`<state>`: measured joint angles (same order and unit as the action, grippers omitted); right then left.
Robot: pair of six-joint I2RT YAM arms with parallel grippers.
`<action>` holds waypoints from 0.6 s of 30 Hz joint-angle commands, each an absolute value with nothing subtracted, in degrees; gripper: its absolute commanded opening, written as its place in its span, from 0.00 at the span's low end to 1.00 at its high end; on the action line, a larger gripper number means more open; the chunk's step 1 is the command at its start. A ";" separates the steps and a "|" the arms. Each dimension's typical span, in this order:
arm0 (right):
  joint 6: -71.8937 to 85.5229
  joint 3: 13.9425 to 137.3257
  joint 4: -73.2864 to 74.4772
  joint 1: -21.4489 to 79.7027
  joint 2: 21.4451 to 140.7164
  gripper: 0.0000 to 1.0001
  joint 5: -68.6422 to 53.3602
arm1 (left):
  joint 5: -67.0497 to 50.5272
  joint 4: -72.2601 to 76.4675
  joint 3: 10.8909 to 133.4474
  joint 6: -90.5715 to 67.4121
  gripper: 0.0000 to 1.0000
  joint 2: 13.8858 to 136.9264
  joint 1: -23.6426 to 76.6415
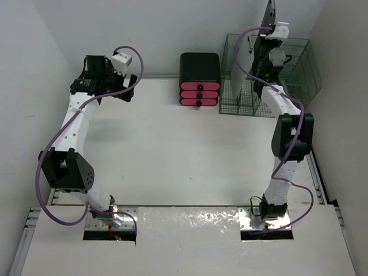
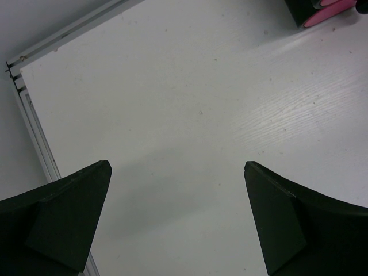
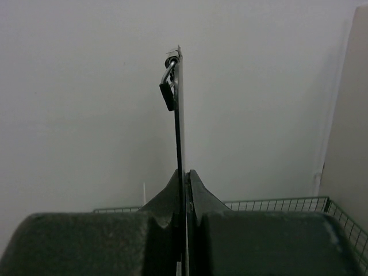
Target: Organize the desk
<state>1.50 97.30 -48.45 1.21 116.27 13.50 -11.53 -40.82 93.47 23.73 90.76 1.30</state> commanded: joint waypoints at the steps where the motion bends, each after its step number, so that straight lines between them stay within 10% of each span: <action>1: 0.45 94.50 -58.35 0.88 116.72 0.00 12.39 | -11.51 -38.76 92.99 24.08 0.99 90.79 1.32; 18: -0.18 87.20 -71.44 0.62 125.60 0.00 13.44 | -10.11 -38.85 92.29 24.35 1.00 92.37 1.32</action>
<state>-0.93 90.78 -67.46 1.08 124.31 13.54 -10.61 -40.88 92.47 23.99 92.23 1.30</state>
